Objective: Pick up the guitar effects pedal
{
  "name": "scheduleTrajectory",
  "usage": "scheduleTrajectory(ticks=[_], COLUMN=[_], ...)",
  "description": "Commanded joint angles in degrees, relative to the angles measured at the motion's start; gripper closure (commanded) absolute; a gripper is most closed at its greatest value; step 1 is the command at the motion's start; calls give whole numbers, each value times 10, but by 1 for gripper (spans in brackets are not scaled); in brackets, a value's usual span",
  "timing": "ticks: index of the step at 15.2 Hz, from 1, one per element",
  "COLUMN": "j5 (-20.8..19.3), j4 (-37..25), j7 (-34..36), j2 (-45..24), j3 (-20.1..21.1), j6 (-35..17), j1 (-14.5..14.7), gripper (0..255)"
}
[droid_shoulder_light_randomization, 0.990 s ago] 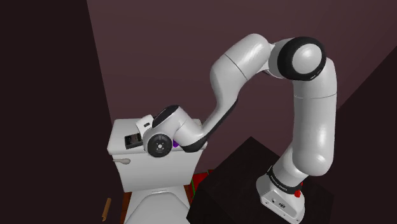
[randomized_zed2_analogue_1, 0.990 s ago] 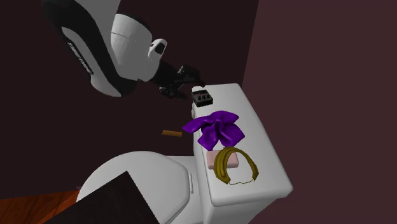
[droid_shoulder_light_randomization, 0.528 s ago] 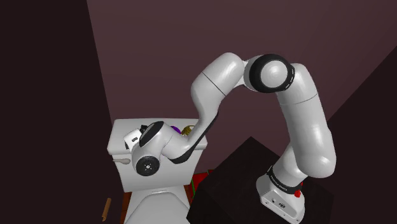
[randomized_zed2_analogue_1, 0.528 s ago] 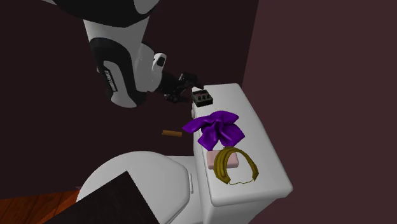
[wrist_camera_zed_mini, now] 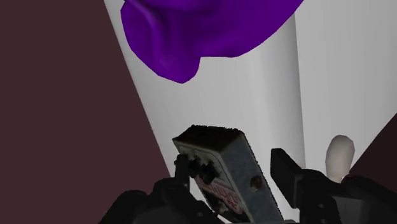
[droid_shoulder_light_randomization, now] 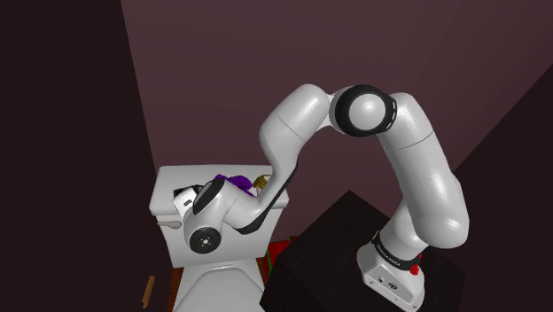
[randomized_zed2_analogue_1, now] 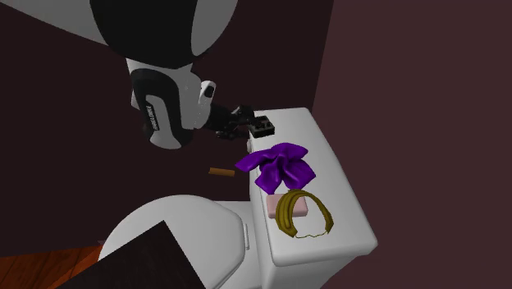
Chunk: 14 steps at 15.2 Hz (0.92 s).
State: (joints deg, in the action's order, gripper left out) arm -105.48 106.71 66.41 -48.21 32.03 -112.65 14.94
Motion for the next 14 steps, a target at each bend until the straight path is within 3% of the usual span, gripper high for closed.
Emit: scheduleTrajectory(ticks=[1, 9, 14], j5=[-1, -1, 17], j4=[-1, -1, 15], j7=[1, 0, -17], j2=[-1, -2, 32], j3=[0, 0, 13], j6=[0, 0, -2], j1=[0, 0, -12], gripper=[255, 255, 255])
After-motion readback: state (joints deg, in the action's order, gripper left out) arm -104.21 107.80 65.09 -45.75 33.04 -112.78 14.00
